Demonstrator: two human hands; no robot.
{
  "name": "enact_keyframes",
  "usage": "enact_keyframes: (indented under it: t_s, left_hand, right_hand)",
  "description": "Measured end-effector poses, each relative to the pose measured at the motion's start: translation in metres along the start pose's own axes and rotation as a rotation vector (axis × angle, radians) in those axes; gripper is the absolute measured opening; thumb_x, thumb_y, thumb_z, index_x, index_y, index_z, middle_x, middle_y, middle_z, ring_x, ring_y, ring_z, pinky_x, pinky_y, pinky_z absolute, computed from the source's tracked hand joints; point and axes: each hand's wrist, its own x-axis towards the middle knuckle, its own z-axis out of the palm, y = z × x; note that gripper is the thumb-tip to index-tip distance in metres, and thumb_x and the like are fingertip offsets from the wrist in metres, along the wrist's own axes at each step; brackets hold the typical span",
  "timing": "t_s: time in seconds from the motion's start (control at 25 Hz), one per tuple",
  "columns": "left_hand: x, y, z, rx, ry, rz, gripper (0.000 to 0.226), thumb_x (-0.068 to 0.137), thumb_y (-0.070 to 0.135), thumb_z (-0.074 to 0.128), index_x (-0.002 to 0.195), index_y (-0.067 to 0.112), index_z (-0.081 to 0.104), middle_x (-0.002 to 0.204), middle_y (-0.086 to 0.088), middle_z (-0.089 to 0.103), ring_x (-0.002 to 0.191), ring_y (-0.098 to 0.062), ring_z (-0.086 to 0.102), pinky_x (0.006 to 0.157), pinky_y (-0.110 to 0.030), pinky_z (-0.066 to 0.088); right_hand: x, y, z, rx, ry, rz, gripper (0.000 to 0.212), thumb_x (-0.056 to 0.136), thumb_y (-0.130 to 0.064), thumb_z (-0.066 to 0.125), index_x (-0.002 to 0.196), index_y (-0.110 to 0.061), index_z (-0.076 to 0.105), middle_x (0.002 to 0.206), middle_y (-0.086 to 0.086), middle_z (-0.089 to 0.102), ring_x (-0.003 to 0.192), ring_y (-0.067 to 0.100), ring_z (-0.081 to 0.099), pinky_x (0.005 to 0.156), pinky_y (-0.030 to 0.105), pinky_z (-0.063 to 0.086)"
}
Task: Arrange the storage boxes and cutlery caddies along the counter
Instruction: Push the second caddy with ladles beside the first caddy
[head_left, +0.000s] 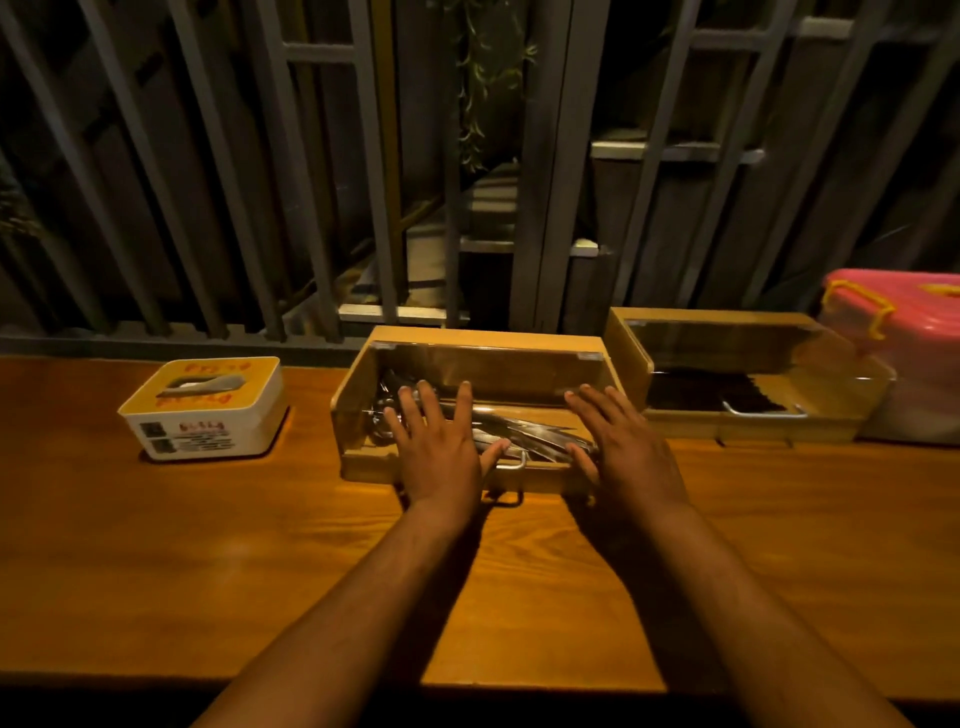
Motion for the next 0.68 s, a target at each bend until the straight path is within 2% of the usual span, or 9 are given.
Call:
enact_keyframes:
  t_s: [0.24, 0.44, 0.68]
  left_hand:
    - [0.034, 0.032, 0.017, 0.032, 0.003, -0.027, 0.090, 0.087, 0.079, 0.031, 0.158, 0.030, 0.005, 0.164, -0.024, 0.007, 0.150, -0.046, 0.002, 0.120, -0.062, 0.008]
    - [0.057, 0.042, 0.031, 0.035, 0.019, -0.029, 0.090, 0.087, 0.079, 0.032, 0.157, 0.030, 0.007, 0.163, -0.025, 0.009, 0.150, -0.047, 0.003, 0.120, -0.062, 0.007]
    - [0.075, 0.053, 0.039, 0.042, 0.024, -0.028, 0.090, 0.086, 0.080, 0.030, 0.157, 0.030, 0.007, 0.163, -0.024, 0.011, 0.150, -0.047, 0.005, 0.119, -0.062, 0.008]
  right_hand:
    - [0.039, 0.033, 0.008, -0.063, -0.021, -0.028, 0.063, 0.097, -0.044, 0.049, 0.153, -0.033, 0.023, 0.163, -0.001, 0.024, 0.151, 0.024, 0.016, 0.120, 0.044, 0.016]
    - [0.058, 0.045, 0.017, -0.152, -0.003, -0.006, 0.063, 0.098, -0.049, 0.044, 0.154, -0.035, 0.020, 0.164, -0.002, 0.021, 0.152, 0.025, 0.015, 0.119, 0.058, 0.007]
    - [0.077, 0.055, 0.020, -0.164, -0.021, 0.018, 0.064, 0.098, -0.049, 0.043, 0.154, -0.036, 0.016, 0.165, -0.003, 0.017, 0.152, 0.024, 0.012, 0.118, 0.062, 0.003]
